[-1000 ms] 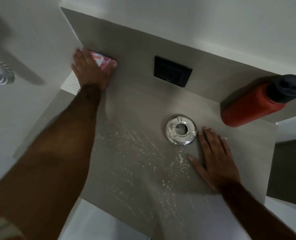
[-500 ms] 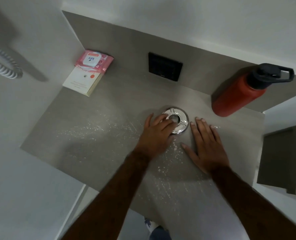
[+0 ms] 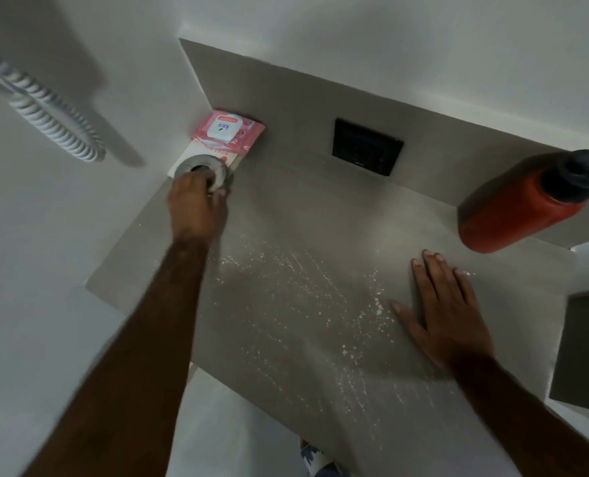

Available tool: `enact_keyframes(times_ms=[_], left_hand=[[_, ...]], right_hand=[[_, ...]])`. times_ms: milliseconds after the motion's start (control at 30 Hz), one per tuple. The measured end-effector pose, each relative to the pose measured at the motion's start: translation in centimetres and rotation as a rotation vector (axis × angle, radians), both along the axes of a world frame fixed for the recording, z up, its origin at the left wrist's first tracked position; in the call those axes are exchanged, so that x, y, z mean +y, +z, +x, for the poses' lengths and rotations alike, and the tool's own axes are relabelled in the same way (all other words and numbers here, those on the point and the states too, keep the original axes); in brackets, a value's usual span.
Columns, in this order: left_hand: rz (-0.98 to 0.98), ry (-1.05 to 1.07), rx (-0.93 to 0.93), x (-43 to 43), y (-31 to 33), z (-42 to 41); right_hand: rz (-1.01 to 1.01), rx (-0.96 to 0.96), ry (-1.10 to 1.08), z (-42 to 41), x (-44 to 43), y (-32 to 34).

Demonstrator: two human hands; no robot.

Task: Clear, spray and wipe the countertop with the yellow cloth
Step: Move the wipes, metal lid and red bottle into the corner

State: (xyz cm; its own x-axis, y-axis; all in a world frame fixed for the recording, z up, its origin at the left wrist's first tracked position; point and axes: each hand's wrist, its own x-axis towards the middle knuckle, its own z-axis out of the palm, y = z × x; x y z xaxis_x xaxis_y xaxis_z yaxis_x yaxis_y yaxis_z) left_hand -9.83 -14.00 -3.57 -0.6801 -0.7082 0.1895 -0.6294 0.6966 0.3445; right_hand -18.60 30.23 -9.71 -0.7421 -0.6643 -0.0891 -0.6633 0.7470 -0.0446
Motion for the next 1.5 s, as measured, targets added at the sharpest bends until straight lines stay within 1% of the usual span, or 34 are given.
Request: enact_keyframes(times_ms=[67, 233, 300, 367, 500, 567, 667, 733, 833, 900, 1033, 1133, 1233, 1367, 1500], left_hand=[[0.028, 0.031, -0.040, -2.4, -0.3, -1.1], [0.050, 0.008, -0.094, -5.1, -1.5, -3.2], [0.026, 0.013, -0.115, -5.5, -2.0, -3.4], [-0.029, 0.001, -0.098, -5.4, -2.2, -3.0], [-0.051, -0.035, 0.066, -0.2, -2.0, -1.4], [-0.039, -0.151, 0.080, 4.9, -2.0, -1.6], [0.109, -0.368, 0.082, 13.1, -1.6, -3.3], [0.186, -0.489, 0.118, 18.0, -1.6, -4.6], [0.401, -0.572, 0.138, 24.1, -1.0, -7.6], [0.498, -0.602, 0.141, 27.8, -0.7, -9.8], [0.613, -0.521, 0.155, 33.6, -0.2, -13.6], [0.613, -0.466, 0.175, 36.5, -0.4, -15.9], [0.655, -0.380, 0.214, 38.3, -1.0, -17.4], [0.651, -0.334, 0.266, 38.7, -1.4, -18.0], [0.644, -0.277, 0.316, 36.9, -1.6, -16.1]], right_hand=[[0.006, -0.006, -0.004, 0.0, 0.0, -0.1], [0.005, -0.021, -0.001, -0.1, 0.1, 0.0], [-0.001, -0.024, -0.009, -0.1, 0.2, 0.1], [-0.020, -0.022, -0.011, 0.1, 0.2, 0.0], [-0.032, -0.013, -0.007, -0.1, 0.0, -0.2], [-0.031, -0.041, 0.006, -0.1, 0.1, 0.1], [-0.098, -0.092, -0.001, -0.3, 1.6, 0.3], [-0.164, -0.069, -0.119, -0.9, 4.0, 0.3], [-0.188, -0.044, -0.331, -1.7, 8.0, 0.0], [-0.160, -0.036, -0.375, -1.8, 9.0, -0.6], [-0.149, -0.033, -0.360, -1.8, 9.0, -0.8], [-0.146, -0.057, -0.365, -2.0, 9.1, -0.8], [-0.138, -0.069, -0.368, -1.9, 8.9, -1.0], [-0.145, -0.070, -0.373, -2.1, 8.8, -1.2], [-0.134, -0.078, -0.377, -2.1, 8.5, -1.0]])
